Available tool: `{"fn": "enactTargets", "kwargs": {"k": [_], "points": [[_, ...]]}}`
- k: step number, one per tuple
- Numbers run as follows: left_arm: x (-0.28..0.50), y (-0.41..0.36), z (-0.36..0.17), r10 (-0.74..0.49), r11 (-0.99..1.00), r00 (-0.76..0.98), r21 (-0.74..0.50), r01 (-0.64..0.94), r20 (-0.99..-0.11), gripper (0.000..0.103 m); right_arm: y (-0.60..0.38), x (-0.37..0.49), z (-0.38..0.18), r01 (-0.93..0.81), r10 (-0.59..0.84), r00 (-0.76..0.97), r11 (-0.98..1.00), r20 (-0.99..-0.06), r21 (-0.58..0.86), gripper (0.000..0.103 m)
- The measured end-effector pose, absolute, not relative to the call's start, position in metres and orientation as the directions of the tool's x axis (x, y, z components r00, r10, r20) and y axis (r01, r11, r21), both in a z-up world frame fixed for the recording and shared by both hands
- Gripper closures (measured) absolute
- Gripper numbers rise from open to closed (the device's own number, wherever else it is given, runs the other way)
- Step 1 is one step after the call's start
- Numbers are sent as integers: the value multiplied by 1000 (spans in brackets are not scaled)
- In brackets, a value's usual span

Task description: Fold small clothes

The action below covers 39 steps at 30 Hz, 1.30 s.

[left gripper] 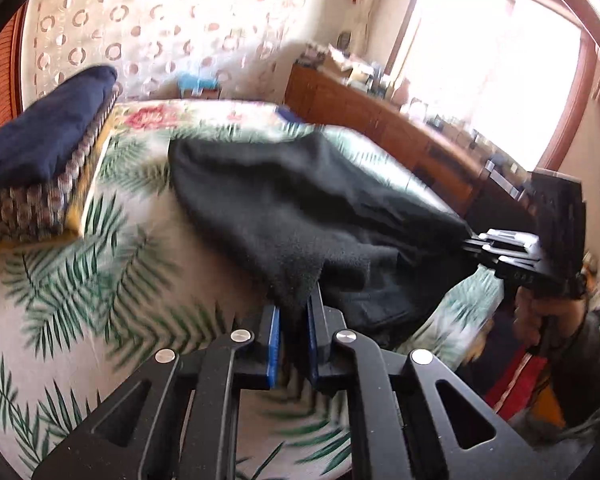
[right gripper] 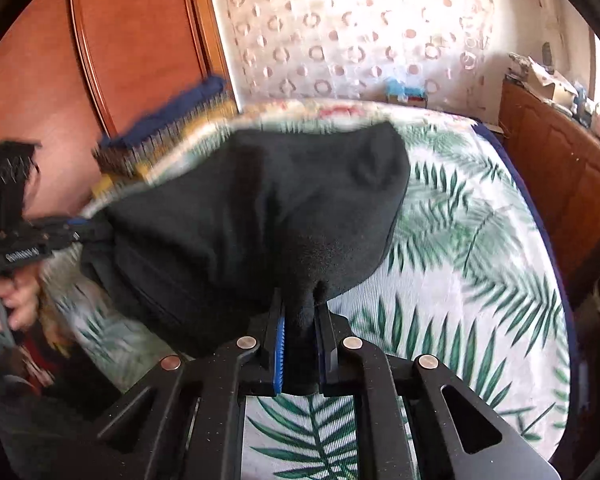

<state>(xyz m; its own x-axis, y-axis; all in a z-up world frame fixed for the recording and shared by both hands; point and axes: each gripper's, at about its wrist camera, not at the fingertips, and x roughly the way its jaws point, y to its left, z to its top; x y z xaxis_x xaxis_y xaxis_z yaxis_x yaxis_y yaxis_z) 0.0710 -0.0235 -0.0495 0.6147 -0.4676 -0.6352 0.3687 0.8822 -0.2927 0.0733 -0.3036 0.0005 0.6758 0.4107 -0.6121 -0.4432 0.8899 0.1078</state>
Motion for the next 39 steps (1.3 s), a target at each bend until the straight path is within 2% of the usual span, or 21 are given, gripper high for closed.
{"fn": "enactTargets", "kwargs": {"k": [8,12,14,17,19,21,22,24,25,27,29,31,39], "points": [[159,-16,1,-416,909,686,-293,296,-597,91,-317,140,72,-443,446,725,885,-525,141,92],[208,-16,-1,-368,930,680,-261,259,-634,91,-313,207,80,-405,419,724,901,-548,154,91],[226,-14,-6,-357,934,671,-265,240,-650,91,-301,229,77,-398,367,732,914,-574,78,91],[239,-12,-15,-336,942,667,-245,230,-665,91,-288,247,71,-402,357,725,914,-588,60,90],[244,-14,-20,-330,944,661,-238,229,-674,91,-288,256,70,-394,341,737,918,-583,39,78],[252,-15,-23,-334,943,654,-237,235,-679,90,-287,262,74,-377,317,753,926,-577,16,73],[254,-15,-23,-345,939,652,-242,245,-676,86,-286,263,77,-375,308,761,927,-571,1,73],[254,-16,-19,-350,937,665,-231,264,-659,71,-284,256,81,-357,267,791,932,-551,-61,72],[255,-19,-15,-347,938,676,-222,268,-650,58,-281,252,79,-363,263,792,929,-551,-79,71],[250,-19,-6,-351,936,704,-207,285,-618,50,-275,238,73,-413,305,779,907,-548,-82,65],[241,-17,-3,-371,928,705,-216,303,-604,34,-274,231,63,-461,341,758,883,-556,-86,58],[233,-12,-7,-372,928,708,-218,303,-600,26,-275,224,52,-474,333,746,874,-577,-108,55],[214,-7,-54,-349,934,619,-205,294,-704,25,-252,231,17,-556,349,672,821,-653,-134,54]]}}
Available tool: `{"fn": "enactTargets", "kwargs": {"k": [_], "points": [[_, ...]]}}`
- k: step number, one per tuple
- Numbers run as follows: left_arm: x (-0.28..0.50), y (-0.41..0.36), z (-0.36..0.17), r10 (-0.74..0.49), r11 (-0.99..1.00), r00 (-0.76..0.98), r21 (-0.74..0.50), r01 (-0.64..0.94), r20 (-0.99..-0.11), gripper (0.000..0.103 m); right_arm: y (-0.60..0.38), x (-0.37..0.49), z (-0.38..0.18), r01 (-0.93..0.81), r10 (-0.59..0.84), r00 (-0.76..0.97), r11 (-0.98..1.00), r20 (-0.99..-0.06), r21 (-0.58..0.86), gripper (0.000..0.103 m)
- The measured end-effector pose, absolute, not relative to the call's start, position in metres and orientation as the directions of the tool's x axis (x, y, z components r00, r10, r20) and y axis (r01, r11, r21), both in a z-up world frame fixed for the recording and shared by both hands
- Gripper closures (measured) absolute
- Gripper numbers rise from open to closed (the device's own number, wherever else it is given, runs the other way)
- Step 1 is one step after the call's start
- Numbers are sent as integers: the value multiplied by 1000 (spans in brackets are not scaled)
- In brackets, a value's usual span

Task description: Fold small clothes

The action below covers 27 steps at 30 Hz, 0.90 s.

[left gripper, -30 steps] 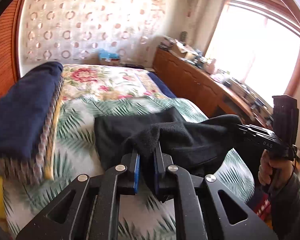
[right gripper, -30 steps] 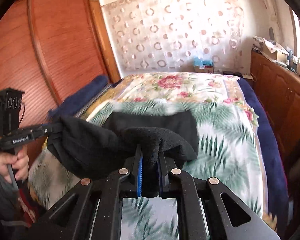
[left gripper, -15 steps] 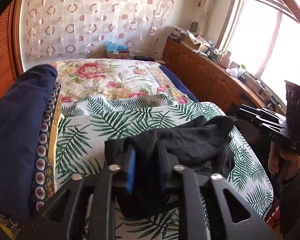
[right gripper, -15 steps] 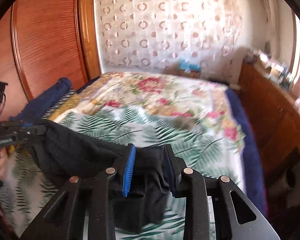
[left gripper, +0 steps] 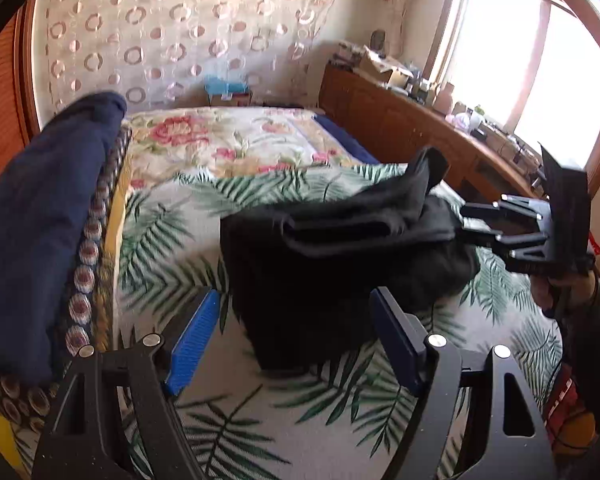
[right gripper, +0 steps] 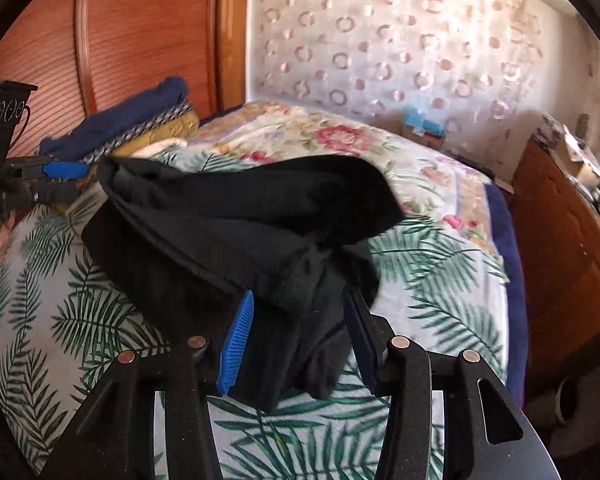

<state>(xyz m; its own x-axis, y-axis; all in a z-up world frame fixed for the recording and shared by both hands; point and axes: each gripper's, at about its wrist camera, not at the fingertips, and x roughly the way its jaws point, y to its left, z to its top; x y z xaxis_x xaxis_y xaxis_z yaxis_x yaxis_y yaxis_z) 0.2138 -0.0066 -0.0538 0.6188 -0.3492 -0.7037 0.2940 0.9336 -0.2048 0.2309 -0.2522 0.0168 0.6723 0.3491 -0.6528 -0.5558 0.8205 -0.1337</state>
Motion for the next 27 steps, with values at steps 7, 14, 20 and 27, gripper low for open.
{"fn": "enactTargets", "kwargs": {"k": [7,14,20,27], "points": [[239,-21,-68,-314,941,589,-160,298,-745,25,-224,249,22,-599,358,662,781,-659,-177,54],[279,-25,-53,-326,941,643,-176,288,-693,25,-234,296,36,-549,361,683,827,-635,-121,87],[316,-16,-57,-156,986,689,-69,152,-708,25,-242,322,44,-438,292,728,894,-620,-93,91],[312,-11,-60,-175,984,678,-96,153,-714,25,-246,312,55,-357,230,758,929,-610,-94,61]]}}
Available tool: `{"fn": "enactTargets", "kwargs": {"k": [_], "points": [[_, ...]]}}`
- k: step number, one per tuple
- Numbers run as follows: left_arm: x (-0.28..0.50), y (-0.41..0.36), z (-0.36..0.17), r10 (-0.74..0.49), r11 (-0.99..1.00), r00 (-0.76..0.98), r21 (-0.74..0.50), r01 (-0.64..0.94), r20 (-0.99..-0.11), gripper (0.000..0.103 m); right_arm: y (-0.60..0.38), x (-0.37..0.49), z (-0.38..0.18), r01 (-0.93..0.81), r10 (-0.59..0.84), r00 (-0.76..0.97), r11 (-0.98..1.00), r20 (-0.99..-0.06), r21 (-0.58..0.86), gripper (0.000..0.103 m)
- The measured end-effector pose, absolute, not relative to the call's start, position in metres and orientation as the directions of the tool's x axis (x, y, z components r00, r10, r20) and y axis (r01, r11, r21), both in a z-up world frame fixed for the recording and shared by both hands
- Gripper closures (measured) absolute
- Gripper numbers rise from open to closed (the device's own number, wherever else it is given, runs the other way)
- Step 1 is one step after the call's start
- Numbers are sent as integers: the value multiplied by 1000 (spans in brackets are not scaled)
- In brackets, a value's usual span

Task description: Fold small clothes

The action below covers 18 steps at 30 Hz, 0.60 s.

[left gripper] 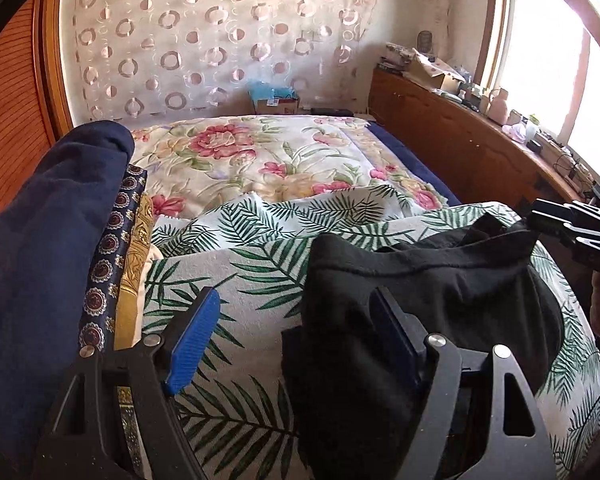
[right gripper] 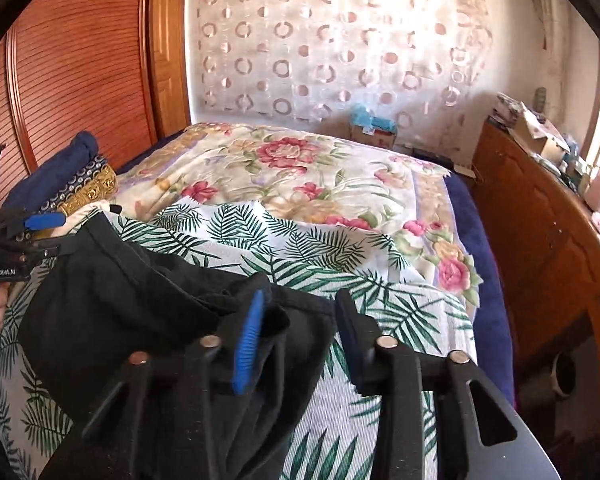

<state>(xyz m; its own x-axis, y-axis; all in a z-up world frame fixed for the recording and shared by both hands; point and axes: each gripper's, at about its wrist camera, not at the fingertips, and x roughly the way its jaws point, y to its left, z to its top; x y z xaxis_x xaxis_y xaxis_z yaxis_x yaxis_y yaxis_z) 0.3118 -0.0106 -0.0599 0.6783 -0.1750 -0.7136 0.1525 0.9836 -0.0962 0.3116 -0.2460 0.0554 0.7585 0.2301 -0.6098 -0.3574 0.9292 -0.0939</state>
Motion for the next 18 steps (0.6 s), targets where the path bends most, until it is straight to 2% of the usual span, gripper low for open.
{"fn": "enactTargets", "kwargs": {"k": [3,11,12,13,14,15,18], "points": [[308,-10,-59,-197,980,679,-113,166,-707,25,-243,296,52,-380,269,752,923,-602,-63,53],[302,-10,-68,-226,974,662,-145,175,-715,25,-247,309,33,-446,348,688,895,-637,7,53],[302,-10,-68,-230,973,661,-150,177,-714,25,-248,313,34,-453,363,682,891,-636,22,62],[301,-9,-67,-234,972,662,-154,178,-712,25,-251,317,35,-470,387,670,882,-633,41,85],[300,-10,-67,-236,972,664,-155,179,-710,25,-253,325,36,-489,412,657,870,-631,59,94],[300,-10,-67,-237,971,665,-155,180,-708,25,-253,327,37,-501,427,653,863,-626,66,98],[298,-12,-66,-241,970,674,-154,188,-698,25,-262,340,42,-468,425,689,880,-587,87,100]]}}
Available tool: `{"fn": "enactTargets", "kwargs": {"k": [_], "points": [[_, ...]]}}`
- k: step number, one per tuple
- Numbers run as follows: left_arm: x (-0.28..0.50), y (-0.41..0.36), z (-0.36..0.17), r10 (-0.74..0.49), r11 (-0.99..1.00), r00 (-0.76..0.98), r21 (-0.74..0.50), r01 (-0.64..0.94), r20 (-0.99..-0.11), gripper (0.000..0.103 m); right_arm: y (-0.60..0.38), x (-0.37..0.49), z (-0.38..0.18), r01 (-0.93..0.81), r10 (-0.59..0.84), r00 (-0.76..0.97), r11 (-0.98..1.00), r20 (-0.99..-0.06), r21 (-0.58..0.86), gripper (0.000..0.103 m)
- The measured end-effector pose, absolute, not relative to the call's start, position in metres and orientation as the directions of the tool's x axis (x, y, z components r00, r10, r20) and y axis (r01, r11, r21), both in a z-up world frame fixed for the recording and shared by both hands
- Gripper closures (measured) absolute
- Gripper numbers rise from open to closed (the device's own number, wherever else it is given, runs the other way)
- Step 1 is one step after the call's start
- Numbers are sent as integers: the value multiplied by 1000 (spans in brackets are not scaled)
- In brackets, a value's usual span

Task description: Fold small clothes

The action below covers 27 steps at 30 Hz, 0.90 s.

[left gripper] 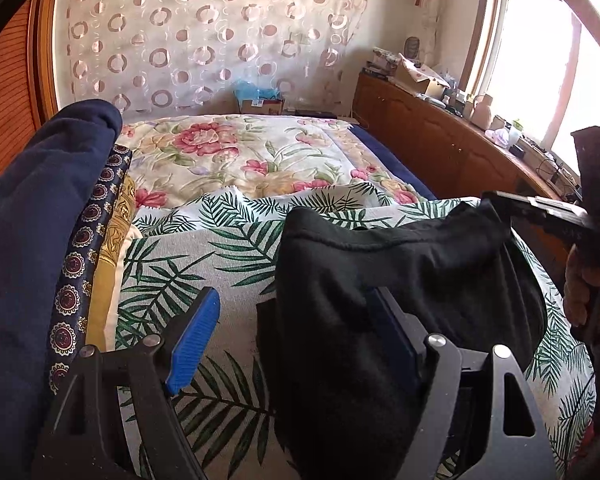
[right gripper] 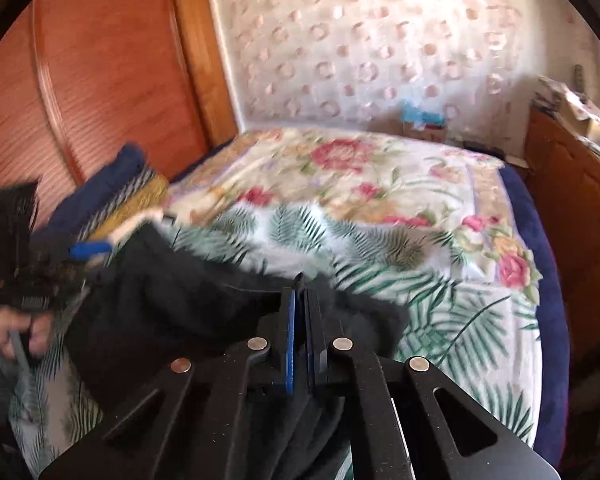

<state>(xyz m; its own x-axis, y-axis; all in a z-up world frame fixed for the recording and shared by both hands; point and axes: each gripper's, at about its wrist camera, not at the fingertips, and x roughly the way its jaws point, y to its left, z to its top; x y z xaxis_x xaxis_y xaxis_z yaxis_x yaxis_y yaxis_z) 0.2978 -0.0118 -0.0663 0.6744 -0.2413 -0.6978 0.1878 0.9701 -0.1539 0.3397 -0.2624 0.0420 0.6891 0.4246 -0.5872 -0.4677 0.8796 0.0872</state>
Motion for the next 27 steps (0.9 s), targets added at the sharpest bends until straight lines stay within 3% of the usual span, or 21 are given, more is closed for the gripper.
{"fn": "enactTargets", "kwargs": {"k": [3,9,11,13,16,24,27], "points": [[296,-14,-65,-246,969,679,-152,197,-692,25,-278,352,48,-364,356,740,926,-571,105,100],[299,-11,-67,-256,966,673,-162,200,-694,25,-279,343,59,-358,322,765,933,-558,48,100],[300,-11,-68,-256,966,668,-164,199,-699,25,-274,333,60,-373,321,754,927,-573,28,90],[300,-13,-69,-256,966,665,-163,200,-701,25,-272,327,55,-388,318,741,921,-591,9,68],[302,-13,-71,-254,966,656,-163,198,-710,25,-264,321,47,-399,307,713,917,-630,-5,45],[305,-14,-81,-279,960,613,-190,208,-739,25,-278,337,23,-372,307,621,925,-721,74,38],[307,-14,-83,-289,957,605,-202,210,-742,25,-286,345,26,-364,329,620,925,-713,111,32]]}}
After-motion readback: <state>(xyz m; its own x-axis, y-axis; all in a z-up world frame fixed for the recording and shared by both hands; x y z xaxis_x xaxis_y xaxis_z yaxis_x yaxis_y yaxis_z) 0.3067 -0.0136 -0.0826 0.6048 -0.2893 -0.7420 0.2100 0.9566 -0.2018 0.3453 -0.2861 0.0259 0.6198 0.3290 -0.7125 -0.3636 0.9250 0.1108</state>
